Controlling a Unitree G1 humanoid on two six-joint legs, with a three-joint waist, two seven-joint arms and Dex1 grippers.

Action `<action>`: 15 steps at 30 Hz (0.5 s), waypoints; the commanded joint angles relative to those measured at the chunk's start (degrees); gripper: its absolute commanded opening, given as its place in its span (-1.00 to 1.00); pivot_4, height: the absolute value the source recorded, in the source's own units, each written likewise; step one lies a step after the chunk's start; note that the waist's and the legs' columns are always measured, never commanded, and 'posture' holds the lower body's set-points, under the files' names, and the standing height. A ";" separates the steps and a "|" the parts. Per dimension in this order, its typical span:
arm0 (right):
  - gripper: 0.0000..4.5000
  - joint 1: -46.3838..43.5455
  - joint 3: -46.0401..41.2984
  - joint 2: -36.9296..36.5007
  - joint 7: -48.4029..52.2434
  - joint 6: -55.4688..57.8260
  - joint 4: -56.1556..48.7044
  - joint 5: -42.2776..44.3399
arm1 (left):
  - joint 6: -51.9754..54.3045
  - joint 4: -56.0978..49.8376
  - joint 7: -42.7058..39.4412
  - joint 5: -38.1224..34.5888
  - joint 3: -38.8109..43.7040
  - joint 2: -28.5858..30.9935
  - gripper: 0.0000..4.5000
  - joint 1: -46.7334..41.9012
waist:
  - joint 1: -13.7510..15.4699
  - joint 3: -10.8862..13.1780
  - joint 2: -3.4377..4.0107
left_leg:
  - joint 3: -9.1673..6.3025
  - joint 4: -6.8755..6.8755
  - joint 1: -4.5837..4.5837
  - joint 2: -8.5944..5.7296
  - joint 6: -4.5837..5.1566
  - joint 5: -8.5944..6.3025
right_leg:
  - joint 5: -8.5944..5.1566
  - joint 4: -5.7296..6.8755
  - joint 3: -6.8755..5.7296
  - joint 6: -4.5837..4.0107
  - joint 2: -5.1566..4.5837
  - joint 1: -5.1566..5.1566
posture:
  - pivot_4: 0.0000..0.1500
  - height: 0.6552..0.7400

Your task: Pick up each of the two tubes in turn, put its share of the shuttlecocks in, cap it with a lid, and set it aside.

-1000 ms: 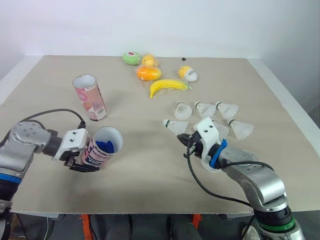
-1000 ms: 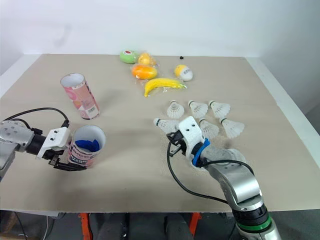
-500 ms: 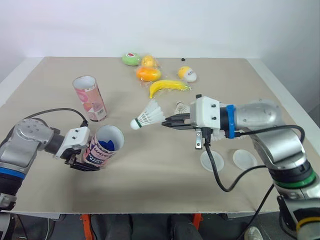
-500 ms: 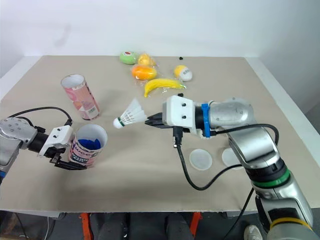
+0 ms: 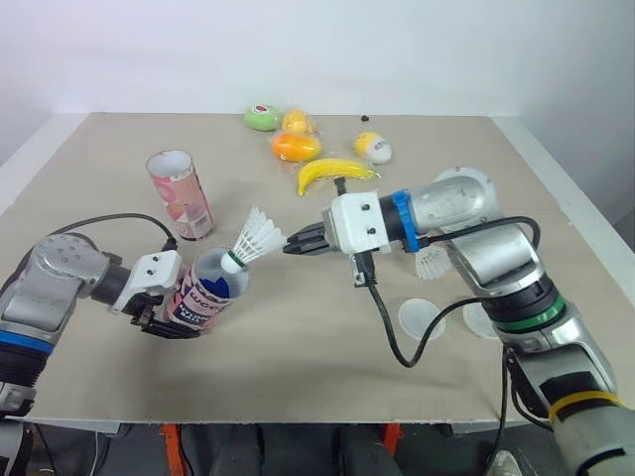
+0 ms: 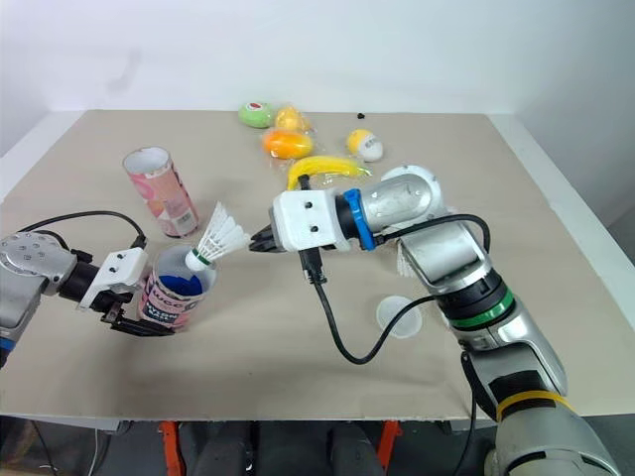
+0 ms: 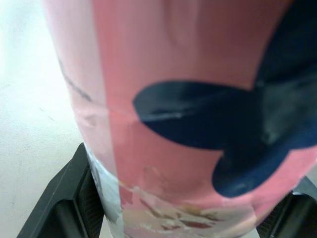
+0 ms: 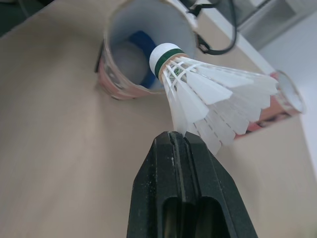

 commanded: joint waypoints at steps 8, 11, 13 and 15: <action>0.15 -4.56 -7.67 2.72 4.90 17.26 -4.97 17.30 | 0.67 -0.81 -0.32 0.61 -2.32 -1.06 0.49 1.01 | 0.00 0.00 0.00 | -0.01 0.02 0.00 0.00 0.00 0.00 | 0.00 0.01 0.00 -0.01 -0.01 0.01 | 1.00 -0.14; 0.51 -3.05 -11.31 2.00 2.55 21.21 -3.46 20.33 | 0.70 -1.06 -0.22 0.56 -2.28 -1.01 0.49 1.21 | 0.01 -0.01 -0.01 | -0.05 0.02 0.01 0.00 0.00 0.00 | 0.03 0.04 -0.01 0.02 -0.01 0.04 | 1.00 -0.14; 0.51 -0.58 -12.57 1.26 -1.72 22.12 -1.64 17.99 | 0.79 -1.23 -0.10 0.50 -2.25 -0.99 0.49 1.33 | 0.00 -0.03 -0.02 | -0.05 0.04 0.04 -0.01 0.00 0.00 | -0.01 0.04 -0.02 -0.03 -0.01 0.07 | 1.00 -0.14; 0.51 3.85 -12.76 0.21 -7.02 19.97 -0.50 13.03 | 0.88 -1.53 0.02 0.34 -2.08 -0.84 0.49 1.66 | 0.02 -0.08 -0.09 | -0.05 0.04 0.06 -0.01 0.00 0.00 | -0.01 0.03 -0.02 -0.03 -0.01 0.08 | 1.00 -0.14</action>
